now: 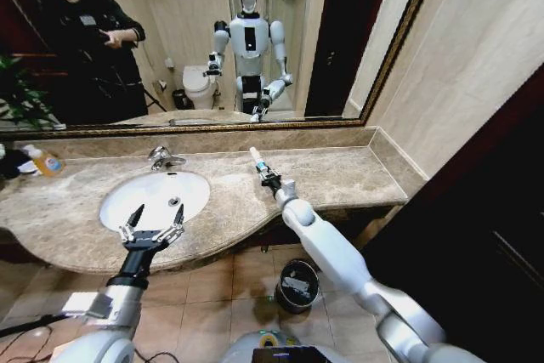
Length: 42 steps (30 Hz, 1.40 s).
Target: Pick up the trash from the sink and place it in the trash bin.
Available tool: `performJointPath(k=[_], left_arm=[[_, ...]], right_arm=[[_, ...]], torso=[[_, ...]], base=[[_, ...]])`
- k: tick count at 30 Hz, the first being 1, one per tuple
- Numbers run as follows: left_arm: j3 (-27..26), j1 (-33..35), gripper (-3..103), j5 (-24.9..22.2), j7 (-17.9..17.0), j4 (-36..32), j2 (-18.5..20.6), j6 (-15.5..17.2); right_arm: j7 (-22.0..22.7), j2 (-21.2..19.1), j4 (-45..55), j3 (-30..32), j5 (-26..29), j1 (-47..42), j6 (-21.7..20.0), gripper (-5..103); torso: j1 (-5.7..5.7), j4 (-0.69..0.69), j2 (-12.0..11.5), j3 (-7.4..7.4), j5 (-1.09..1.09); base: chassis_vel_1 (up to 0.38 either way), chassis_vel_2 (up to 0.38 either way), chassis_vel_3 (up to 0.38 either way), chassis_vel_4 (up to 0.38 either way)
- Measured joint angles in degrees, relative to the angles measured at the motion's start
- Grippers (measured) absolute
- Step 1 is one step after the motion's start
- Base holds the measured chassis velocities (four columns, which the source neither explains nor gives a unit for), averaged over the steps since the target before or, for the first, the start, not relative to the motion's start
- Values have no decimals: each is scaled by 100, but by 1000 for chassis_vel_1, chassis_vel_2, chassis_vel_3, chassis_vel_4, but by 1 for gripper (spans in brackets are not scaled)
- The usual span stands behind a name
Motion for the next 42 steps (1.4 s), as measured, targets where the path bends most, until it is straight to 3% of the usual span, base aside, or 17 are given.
performJointPath(k=[9, 11, 16, 23, 26, 29, 37, 40, 42], left_arm=[[1, -1, 100, 0, 3, 0, 0, 0], [1, 0, 100, 0, 1, 0, 0, 0], [1, -1, 100, 0, 1, 0, 0, 0], [0, 0, 100, 0, 1, 0, 0, 0], [0, 0, 100, 0, 1, 0, 0, 0], [1, 0, 100, 0, 1, 0, 0, 0], [1, 0, 100, 0, 1, 1, 1, 0], [1, 0, 100, 0, 1, 0, 0, 0], [0, 0, 100, 0, 1, 0, 0, 0]], right_arm=[[-631, -628, 1302, 928, 215, -1695, 125, 31], [-698, -744, 1483, 1071, 255, -2010, 270, 31], [-740, -935, 2115, 1293, 282, -3190, 1078, 31], [-1075, -958, 2268, 1711, 155, -4244, 1587, 31], [-1444, -904, 1751, 2007, 76, -4604, 1997, 31], [-1514, -839, 1243, 2078, 94, -4687, 2170, 31], [-1732, -600, -230, 1925, 117, -4413, 2156, 31], [-1888, -281, -1556, 1871, -461, -3922, 2404, 31], [-1912, -211, -1868, 1865, -554, -3807, 2458, 31]], torso=[[-1, 0, 0, -1, 2], [-1, -1, 0, -1, 1], [0, 0, 0, 0, 2], [-1, 0, 0, -1, 2], [0, -1, 0, 0, 2], [0, -1, -1, 0, 2], [0, -1, -1, 0, 2], [0, 0, 0, 0, 1], [1, 1, -1, 0, 2]], base=[[0, 0, 0, 0], [0, 0, 0, 0], [0, 0, 0, 0], [0, 0, 0, 0], [0, 0, 0, 0], [0, 0, 0, 0], [0, 0, 0, 0], [0, 0, 0, 0], [0, 0, 0, 0]])
